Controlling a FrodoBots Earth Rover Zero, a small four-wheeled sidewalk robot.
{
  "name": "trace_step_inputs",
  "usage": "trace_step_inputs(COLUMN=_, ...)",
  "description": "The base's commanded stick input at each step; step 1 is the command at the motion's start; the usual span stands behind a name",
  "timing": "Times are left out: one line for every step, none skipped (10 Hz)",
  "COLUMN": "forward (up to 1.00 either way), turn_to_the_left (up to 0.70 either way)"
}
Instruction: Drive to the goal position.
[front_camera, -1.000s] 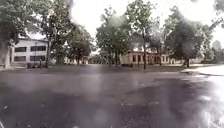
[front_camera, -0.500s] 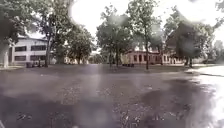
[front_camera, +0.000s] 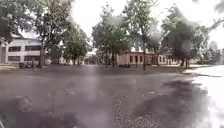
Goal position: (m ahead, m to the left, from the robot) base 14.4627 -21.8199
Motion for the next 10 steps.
trace_step_inputs(forward=0.85, turn_to_the_left=0.0)
trace_step_inputs(forward=0.85, turn_to_the_left=0.0)
trace_step_inputs(forward=0.85, turn_to_the_left=0.0)
trace_step_inputs(forward=0.85, turn_to_the_left=0.0)
trace_step_inputs(forward=0.85, turn_to_the_left=0.0)
trace_step_inputs(forward=0.85, turn_to_the_left=0.0)
trace_step_inputs(forward=0.85, turn_to_the_left=0.0)
trace_step_inputs(forward=0.85, turn_to_the_left=0.0)
trace_step_inputs(forward=0.85, turn_to_the_left=0.0)
trace_step_inputs(forward=0.85, turn_to_the_left=0.0)
